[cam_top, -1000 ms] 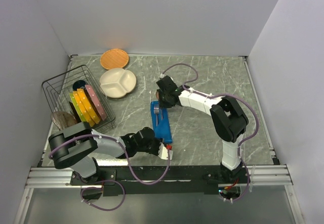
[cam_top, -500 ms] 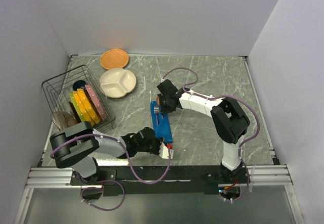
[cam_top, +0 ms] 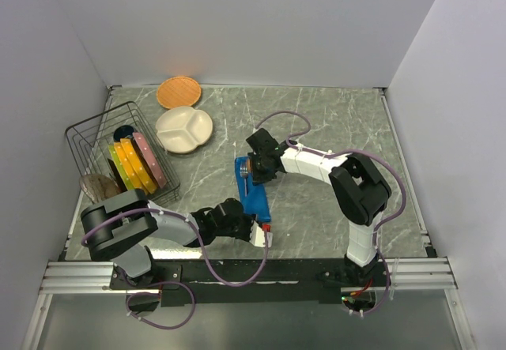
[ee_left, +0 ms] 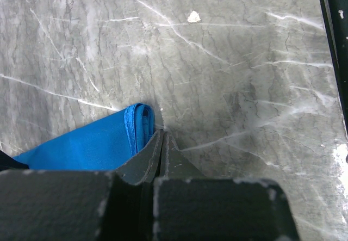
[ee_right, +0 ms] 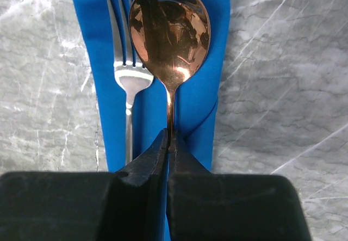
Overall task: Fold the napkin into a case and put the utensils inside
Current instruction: Insert the spoon into the folded napkin.
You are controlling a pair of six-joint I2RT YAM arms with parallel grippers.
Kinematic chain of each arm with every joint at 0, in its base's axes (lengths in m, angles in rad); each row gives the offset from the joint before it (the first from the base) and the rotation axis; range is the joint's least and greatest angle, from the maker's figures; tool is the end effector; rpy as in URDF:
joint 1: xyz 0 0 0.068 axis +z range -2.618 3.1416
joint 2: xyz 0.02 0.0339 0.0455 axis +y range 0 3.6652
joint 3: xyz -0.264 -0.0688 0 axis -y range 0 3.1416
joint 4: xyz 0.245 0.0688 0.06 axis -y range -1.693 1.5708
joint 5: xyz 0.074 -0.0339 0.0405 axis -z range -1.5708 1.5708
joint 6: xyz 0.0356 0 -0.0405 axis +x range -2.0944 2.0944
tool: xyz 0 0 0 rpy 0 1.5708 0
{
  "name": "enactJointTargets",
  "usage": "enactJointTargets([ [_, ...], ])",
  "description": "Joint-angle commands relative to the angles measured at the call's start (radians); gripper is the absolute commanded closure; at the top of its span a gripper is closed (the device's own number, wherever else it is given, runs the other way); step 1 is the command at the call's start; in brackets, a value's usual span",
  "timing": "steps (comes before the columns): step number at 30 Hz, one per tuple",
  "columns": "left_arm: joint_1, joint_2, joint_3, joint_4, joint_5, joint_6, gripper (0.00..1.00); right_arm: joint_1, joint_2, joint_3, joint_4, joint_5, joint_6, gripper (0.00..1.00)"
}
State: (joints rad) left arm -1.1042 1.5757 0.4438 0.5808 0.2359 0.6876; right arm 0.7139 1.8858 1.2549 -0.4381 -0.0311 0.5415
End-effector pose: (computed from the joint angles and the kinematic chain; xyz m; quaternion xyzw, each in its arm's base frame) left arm 0.1150 -0.2469 0.1243 0.7126 0.4967 -0.2007 0.4529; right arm 0.2923 0.2547 0.1724 -0.0872 0.9646 0.1580 0.1921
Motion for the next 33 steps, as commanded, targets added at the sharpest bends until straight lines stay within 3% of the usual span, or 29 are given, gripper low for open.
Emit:
enactJointTargets([
  [1, -0.003, 0.012, 0.012, -0.001, -0.010, -0.013, 0.99, 0.013, -0.056, -0.006, -0.013, -0.004, 0.012, 1.00],
  [9, -0.003, 0.010, 0.010, -0.001, -0.015, -0.013, 0.99, 0.013, -0.063, -0.017, -0.017, -0.015, 0.020, 1.00],
  [14, -0.003, 0.010, 0.009, -0.002, -0.017, -0.014, 0.99, 0.015, -0.060, -0.014, -0.028, -0.013, 0.021, 0.89],
  [18, -0.003, 0.009, 0.013, -0.006, -0.020, -0.016, 0.99, 0.013, -0.062, -0.002, -0.036, -0.012, 0.023, 0.71],
  [27, 0.000, -0.003, 0.022, -0.019, -0.020, -0.017, 0.99, 0.012, -0.083, 0.055, -0.040, 0.005, 0.017, 0.65],
  [33, 0.009, -0.065, 0.068, -0.116, 0.003, -0.026, 0.99, -0.014, -0.108, 0.153, -0.028, 0.004, -0.024, 0.54],
])
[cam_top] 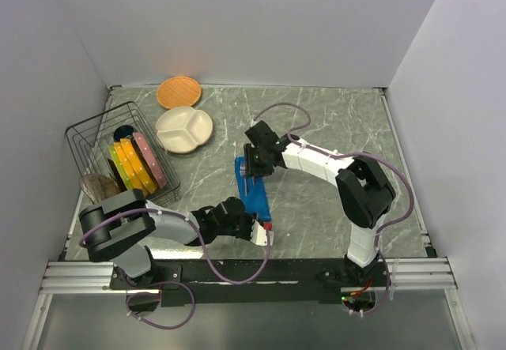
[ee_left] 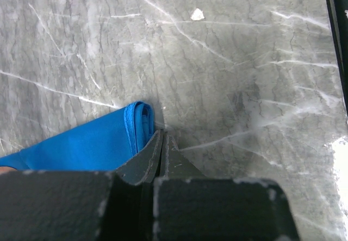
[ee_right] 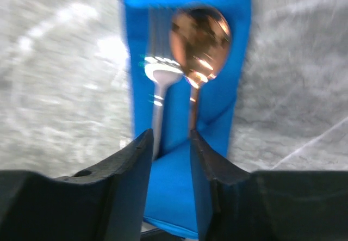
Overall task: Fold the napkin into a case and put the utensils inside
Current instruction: Insert the spoon into the folded napkin, then reset both arms
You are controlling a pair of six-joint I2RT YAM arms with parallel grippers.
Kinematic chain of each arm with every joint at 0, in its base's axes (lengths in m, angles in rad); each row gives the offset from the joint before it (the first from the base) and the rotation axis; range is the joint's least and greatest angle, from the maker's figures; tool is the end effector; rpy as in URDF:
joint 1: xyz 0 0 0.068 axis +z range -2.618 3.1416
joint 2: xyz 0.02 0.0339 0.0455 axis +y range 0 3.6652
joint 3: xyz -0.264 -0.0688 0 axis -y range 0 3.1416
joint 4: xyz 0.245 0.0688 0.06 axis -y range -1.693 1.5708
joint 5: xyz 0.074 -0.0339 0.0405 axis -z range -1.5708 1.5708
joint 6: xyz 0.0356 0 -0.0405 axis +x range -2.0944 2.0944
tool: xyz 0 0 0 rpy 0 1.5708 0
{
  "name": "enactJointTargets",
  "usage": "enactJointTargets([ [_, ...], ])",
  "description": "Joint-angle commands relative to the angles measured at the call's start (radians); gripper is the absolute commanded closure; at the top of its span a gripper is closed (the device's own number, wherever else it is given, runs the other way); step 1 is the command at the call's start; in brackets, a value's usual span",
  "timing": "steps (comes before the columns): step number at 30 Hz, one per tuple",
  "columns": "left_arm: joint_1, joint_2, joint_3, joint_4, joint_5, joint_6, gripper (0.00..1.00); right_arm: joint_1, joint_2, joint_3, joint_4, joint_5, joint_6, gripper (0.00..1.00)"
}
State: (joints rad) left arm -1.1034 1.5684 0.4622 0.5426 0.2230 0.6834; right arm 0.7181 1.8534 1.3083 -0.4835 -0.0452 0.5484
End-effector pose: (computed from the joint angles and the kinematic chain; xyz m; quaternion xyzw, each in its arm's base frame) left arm 0.1167 -0.2488 0.1273 0.7119 0.5037 -0.1953 0.4487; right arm 0.2932 0.2583 0.1974 -0.0877 0.9593 0.1760 0.2029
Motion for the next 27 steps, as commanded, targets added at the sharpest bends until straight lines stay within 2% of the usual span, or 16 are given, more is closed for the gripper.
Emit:
enactJointTargets([
  [1, 0.011, -0.067, 0.064, -0.099, 0.027, -0.019, 0.98, -0.025, -0.082, 0.112, 0.020, 0.018, -0.042, 0.52],
  [2, 0.014, -0.094, 0.069, -0.118, 0.044, -0.015, 0.94, -0.029, -0.085, 0.124, 0.023, 0.018, -0.060, 0.50],
  [3, 0.017, -0.108, 0.073, -0.165, 0.059, -0.015, 0.84, -0.046, -0.091, 0.144, 0.026, 0.012, -0.068, 0.46],
  [5, 0.028, -0.151, 0.093, -0.219, 0.119, -0.016, 0.72, -0.066, -0.098, 0.164, 0.045, -0.002, -0.094, 0.43],
  [7, 0.040, -0.204, 0.114, -0.308, 0.179, -0.024, 0.63, -0.100, -0.102, 0.181, 0.048, -0.027, -0.126, 0.39],
  [8, 0.045, -0.223, 0.121, -0.338, 0.194, -0.025, 0.52, -0.112, -0.099, 0.202, 0.042, -0.034, -0.137, 0.36],
  [12, 0.085, -0.313, 0.174, -0.470, 0.233, -0.068, 0.38, -0.195, -0.112, 0.235, 0.036, -0.087, -0.194, 0.21],
  [15, 0.149, -0.344, 0.281, -0.579, 0.223, -0.192, 0.25, -0.276, -0.154, 0.232, 0.042, -0.139, -0.246, 0.08],
  [16, 0.205, -0.331, 0.370, -0.607, 0.225, -0.275, 0.20, -0.326, -0.167, 0.226, 0.046, -0.151, -0.270, 0.02],
  [17, 0.238, -0.318, 0.421, -0.677, 0.228, -0.313, 0.05, -0.353, -0.183, 0.217, 0.048, -0.195, -0.286, 0.00],
  [18, 0.272, -0.302, 0.473, -0.708, 0.223, -0.353, 0.01, -0.377, -0.213, 0.212, 0.045, -0.205, -0.297, 0.00],
  [19, 0.342, -0.262, 0.586, -0.739, 0.223, -0.426, 0.01, -0.408, -0.230, 0.204, 0.042, -0.214, -0.318, 0.00],
  [23, 0.517, -0.142, 0.881, -0.933, 0.197, -0.564, 0.01, -0.586, -0.330, 0.134, 0.023, -0.300, -0.398, 0.00],
  [24, 0.552, -0.113, 0.999, -0.976, 0.188, -0.614, 0.01, -0.612, -0.365, 0.117, 0.016, -0.304, -0.416, 0.00],
  [26, 0.658, -0.012, 1.120, -1.056, 0.193, -0.665, 0.01, -0.695, -0.401, 0.068, -0.007, -0.327, -0.453, 0.00],
  [27, 0.730, 0.072, 1.250, -1.166, 0.219, -0.712, 0.01, -0.713, -0.425, 0.054, -0.021, -0.355, -0.481, 0.00],
])
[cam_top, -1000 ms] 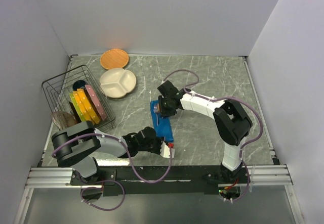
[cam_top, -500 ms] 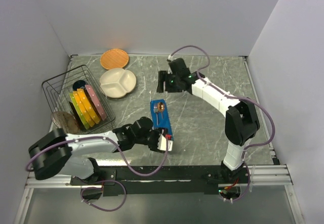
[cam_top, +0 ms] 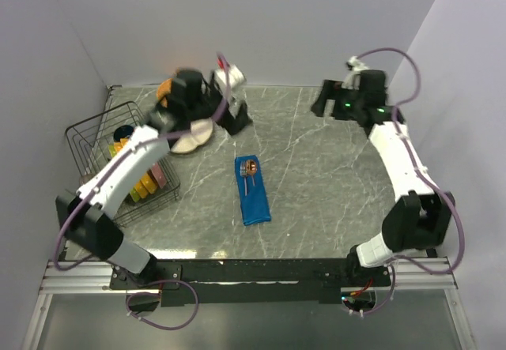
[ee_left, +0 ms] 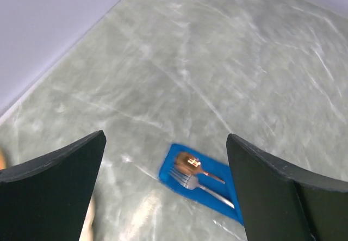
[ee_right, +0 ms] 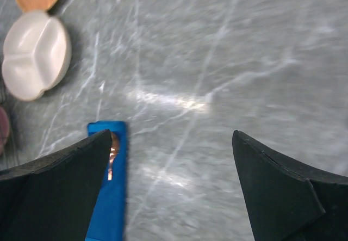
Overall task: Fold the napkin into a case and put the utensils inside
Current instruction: Reset both arms
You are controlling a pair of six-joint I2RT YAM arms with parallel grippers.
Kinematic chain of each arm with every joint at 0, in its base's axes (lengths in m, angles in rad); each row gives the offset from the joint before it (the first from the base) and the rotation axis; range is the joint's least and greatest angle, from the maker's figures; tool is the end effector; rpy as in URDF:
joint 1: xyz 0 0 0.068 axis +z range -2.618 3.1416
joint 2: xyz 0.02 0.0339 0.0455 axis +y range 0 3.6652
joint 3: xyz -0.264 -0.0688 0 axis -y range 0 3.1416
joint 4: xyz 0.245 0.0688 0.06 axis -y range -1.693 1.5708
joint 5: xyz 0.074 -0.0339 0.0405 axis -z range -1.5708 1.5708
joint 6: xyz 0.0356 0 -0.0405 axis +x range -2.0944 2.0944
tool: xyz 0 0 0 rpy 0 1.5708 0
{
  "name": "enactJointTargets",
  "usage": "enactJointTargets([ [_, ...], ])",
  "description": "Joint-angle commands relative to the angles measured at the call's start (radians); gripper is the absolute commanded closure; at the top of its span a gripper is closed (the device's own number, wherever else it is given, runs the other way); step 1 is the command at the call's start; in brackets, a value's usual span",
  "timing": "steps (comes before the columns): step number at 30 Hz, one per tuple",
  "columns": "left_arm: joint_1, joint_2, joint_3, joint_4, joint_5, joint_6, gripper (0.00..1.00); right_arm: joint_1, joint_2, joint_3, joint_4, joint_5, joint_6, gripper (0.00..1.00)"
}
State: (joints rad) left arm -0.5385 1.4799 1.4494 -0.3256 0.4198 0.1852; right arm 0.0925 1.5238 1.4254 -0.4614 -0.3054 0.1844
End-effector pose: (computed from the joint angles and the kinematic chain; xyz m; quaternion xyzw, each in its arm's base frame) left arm 0.2867 -0.1881 0.3918 0.3955 0.7090 -0.2665 0.5194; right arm 0.3463 0.0429 0.3555 -0.0339 0.8672 0.1979 0.4557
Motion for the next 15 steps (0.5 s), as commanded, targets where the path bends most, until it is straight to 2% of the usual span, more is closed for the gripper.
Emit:
enactJointTargets([
  [1, 0.199, 0.202, 0.322, -0.349, 0.037, -0.226, 0.01, -0.118, -0.109, -0.095, -0.066, -0.093, -0.125, 0.00],
  [3, 0.289, 0.314, 0.449, -0.479, 0.092, -0.245, 0.00, -0.160, -0.151, -0.134, -0.083, -0.098, -0.161, 0.00],
  [5, 0.340, 0.368, 0.503, -0.549, 0.125, -0.245, 0.01, -0.172, -0.198, -0.227, -0.073, -0.069, -0.166, 0.00],
  [7, 0.390, 0.390, 0.467, -0.529, 0.126, -0.279, 0.01, -0.177, -0.229, -0.333, -0.050, -0.034, -0.175, 0.00],
  [10, 0.391, 0.367, 0.337, -0.454, 0.032, -0.283, 0.01, -0.177, -0.270, -0.443, -0.019, -0.029, -0.165, 0.00],
  [11, 0.391, 0.355, 0.268, -0.431, 0.011, -0.285, 0.01, -0.177, -0.283, -0.463, -0.014, -0.029, -0.157, 0.00],
  [15, 0.371, 0.297, 0.160, -0.374, -0.056, -0.245, 0.00, -0.177, -0.313, -0.513, 0.007, -0.015, -0.148, 0.00],
])
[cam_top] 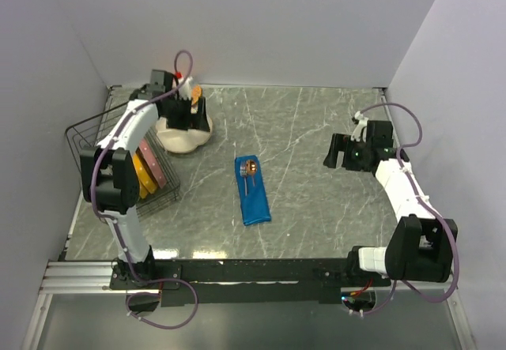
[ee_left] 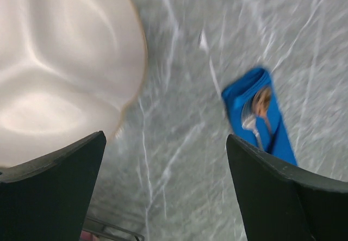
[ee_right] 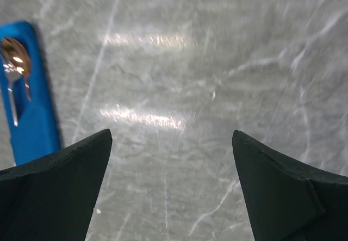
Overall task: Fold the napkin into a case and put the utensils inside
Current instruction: Reset both arms
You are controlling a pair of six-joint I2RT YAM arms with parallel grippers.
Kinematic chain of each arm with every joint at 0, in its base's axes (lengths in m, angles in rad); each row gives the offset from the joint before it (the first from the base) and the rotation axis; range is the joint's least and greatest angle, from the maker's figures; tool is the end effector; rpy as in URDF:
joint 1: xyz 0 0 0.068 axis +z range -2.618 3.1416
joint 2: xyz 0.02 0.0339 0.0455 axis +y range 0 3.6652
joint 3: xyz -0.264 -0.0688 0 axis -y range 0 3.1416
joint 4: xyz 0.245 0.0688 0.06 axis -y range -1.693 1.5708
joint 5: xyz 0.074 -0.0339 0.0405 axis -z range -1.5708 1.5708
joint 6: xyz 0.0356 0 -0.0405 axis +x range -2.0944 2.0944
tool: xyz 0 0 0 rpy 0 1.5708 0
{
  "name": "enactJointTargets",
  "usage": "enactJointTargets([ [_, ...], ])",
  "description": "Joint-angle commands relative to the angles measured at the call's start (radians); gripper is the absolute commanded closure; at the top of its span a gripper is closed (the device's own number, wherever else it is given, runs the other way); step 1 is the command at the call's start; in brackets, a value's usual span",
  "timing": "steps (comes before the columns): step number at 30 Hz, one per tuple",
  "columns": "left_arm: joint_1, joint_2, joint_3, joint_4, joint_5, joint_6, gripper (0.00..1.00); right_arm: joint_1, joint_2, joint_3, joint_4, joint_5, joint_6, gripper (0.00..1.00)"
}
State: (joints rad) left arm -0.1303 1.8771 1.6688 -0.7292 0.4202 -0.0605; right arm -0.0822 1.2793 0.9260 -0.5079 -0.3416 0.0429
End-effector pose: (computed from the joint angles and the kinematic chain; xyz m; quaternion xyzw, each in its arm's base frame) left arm 0.4093 -0.0683 0.2874 0.0973 0.9266 -0.2263 0.2843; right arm 0.2649 -0.0099 0.2563 -0.0012 0.9260 0.1526 0.3454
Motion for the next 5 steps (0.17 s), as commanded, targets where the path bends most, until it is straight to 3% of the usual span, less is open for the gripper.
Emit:
enactJointTargets([
  [1, -0.040, -0.108, -0.072, 0.036, -0.058, 0.007, 0.01, 0.002, -0.075, -0.013, 0.055, 0.023, -0.003, 0.00],
  [5, -0.046, -0.130, -0.048, 0.070, -0.083, 0.011, 0.01, 0.004, -0.086, 0.042, 0.043, 0.024, 0.003, 0.00],
])
